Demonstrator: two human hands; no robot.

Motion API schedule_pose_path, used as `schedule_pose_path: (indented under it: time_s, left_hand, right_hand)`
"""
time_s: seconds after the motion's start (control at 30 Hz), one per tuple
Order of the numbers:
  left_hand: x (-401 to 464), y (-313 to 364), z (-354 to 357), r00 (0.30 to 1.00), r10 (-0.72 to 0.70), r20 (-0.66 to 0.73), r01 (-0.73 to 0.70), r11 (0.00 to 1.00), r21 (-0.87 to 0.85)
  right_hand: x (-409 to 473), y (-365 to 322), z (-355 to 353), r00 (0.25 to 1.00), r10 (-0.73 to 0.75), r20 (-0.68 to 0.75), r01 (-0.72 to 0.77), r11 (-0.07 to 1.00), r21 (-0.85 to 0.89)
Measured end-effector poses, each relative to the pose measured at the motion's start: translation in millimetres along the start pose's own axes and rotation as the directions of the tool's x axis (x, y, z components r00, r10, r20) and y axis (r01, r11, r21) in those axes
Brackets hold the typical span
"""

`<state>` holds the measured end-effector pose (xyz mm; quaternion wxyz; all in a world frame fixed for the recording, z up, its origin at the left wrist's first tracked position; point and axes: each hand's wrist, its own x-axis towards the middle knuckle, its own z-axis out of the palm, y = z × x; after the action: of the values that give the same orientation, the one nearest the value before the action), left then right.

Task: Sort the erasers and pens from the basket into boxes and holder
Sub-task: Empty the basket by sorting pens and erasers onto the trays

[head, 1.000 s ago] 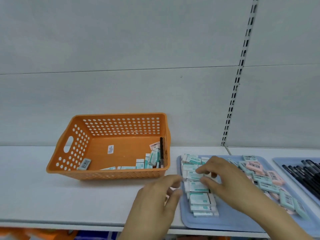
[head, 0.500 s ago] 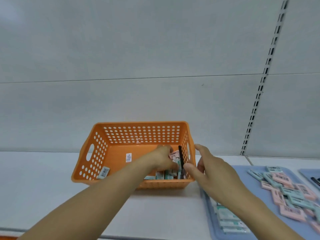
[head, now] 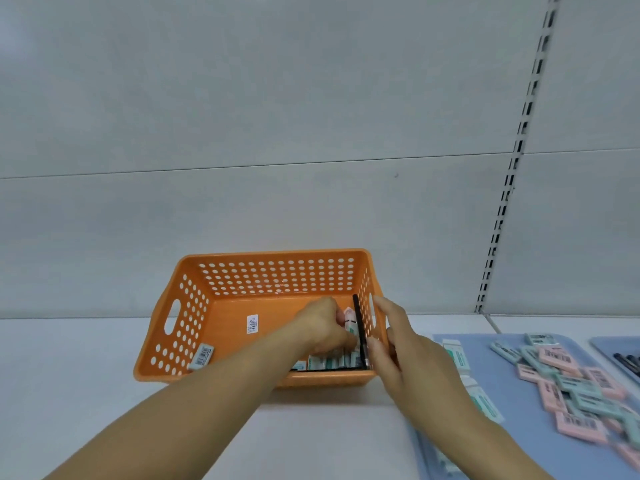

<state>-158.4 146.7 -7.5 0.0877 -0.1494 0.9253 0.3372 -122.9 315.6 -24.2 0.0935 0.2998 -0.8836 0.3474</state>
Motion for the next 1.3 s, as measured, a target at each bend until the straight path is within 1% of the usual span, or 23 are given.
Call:
schedule_pose_path:
  time_s: [0.07,0.13,0.23,0.3,0.4,0.47,0.57,0.63,0.73,0.77,0.83,0.9,0.97,1.03,1.1,1.2,1.3]
  left_hand:
    - [-1.6,0.6,-4.0,0.999,-0.032,-0.015,0.03,0.995,-0.1]
    - [-6.8,1.2,-10.3,0.998,-0.054,-0.034,0.044,0.969,-0.244]
    - [-19.7,1.4,-22.0,0.993,-0.04,-0.114,-0.008,0.922,-0.388]
    - [-31.4,4.4,-28.0,0.986,-0.005,-0.167,-0.075,0.88,-0.47]
    - [-55.8,18.3,-29.2,0.966,0.1,-0.24,-0.221,0.801,-0.556]
    - [-73.5,36.0,-23.7,0.933,0.202,-0.299,-0.345,0.741,-0.576]
    - [-95.1,62.7,-10.2,0.874,0.299,-0.383,-0.48,0.659,-0.579]
    - [-102.4,73.7,-1.7,0.851,0.342,-0.398,-0.523,0.618,-0.587]
    - [-107.8,82.4,14.2,0.84,0.383,-0.384,-0.541,0.559,-0.628]
    - [-109.1,83.5,20.8,0.843,0.386,-0.373,-0.536,0.547,-0.643]
    - [-112.2,84.0,36.4,0.856,0.382,-0.349,-0.514,0.548,-0.661]
    - [-116.8,80.5,51.3,0.869,0.365,-0.334,-0.491,0.561,-0.666]
    - [-122.9,72.5,66.0,0.891,0.332,-0.31,-0.452,0.573,-0.684]
    - [-126.7,61.2,80.0,0.92,0.286,-0.268,-0.39,0.591,-0.706]
    - [-126.1,50.0,92.9,0.94,0.245,-0.239,-0.342,0.629,-0.699]
    - [-122.4,41.9,105.5,0.952,0.188,-0.241,-0.304,0.674,-0.674]
    - [-118.9,41.5,108.9,0.955,0.124,-0.271,-0.283,0.663,-0.693]
  right_hand:
    - [0.1,2.4,1.2,1.0,-0.011,-0.011,0.011,1.0,-0.002]
    - [0.1,3.3,0.1,1.0,-0.023,-0.007,0.023,1.0,0.013]
    - [3.2,4.3,-9.9,0.996,-0.056,0.069,0.054,0.998,0.028]
    - [10.6,9.2,-21.7,0.994,-0.079,0.07,0.076,0.996,0.045]
    - [22.4,12.4,-42.4,0.996,-0.071,-0.056,0.08,0.981,0.177]
    - [26.1,8.6,-58.2,0.985,-0.122,-0.124,0.147,0.964,0.22]
    - [21.8,4.4,-83.4,0.943,-0.265,-0.201,0.289,0.952,0.101]
    - [14.8,7.9,-96.9,0.93,-0.292,-0.223,0.312,0.948,0.058]
    - [2.7,19.8,-109.8,0.934,-0.275,-0.226,0.284,0.959,0.007]
    - [-1.8,23.9,-111.7,0.939,-0.264,-0.219,0.276,0.961,0.023]
    - [-10.2,32.1,-112.7,0.962,-0.193,-0.191,0.223,0.964,0.147]
    - [-15.6,43.6,-114.4,0.984,-0.094,-0.153,0.135,0.948,0.288]
    - [-20.1,59.2,-115.9,0.995,-0.011,-0.1,0.043,0.947,0.319]
    - [-26.0,75.1,-115.8,0.999,0.042,-0.026,-0.032,0.956,0.292]
    - [-31.8,86.5,-112.8,0.996,0.079,0.032,-0.085,0.965,0.248]
    - [-35.4,96.5,-107.0,0.99,0.131,0.049,-0.137,0.976,0.166]
    - [-39.0,102.1,-106.0,0.979,0.195,0.061,-0.2,0.976,0.087]
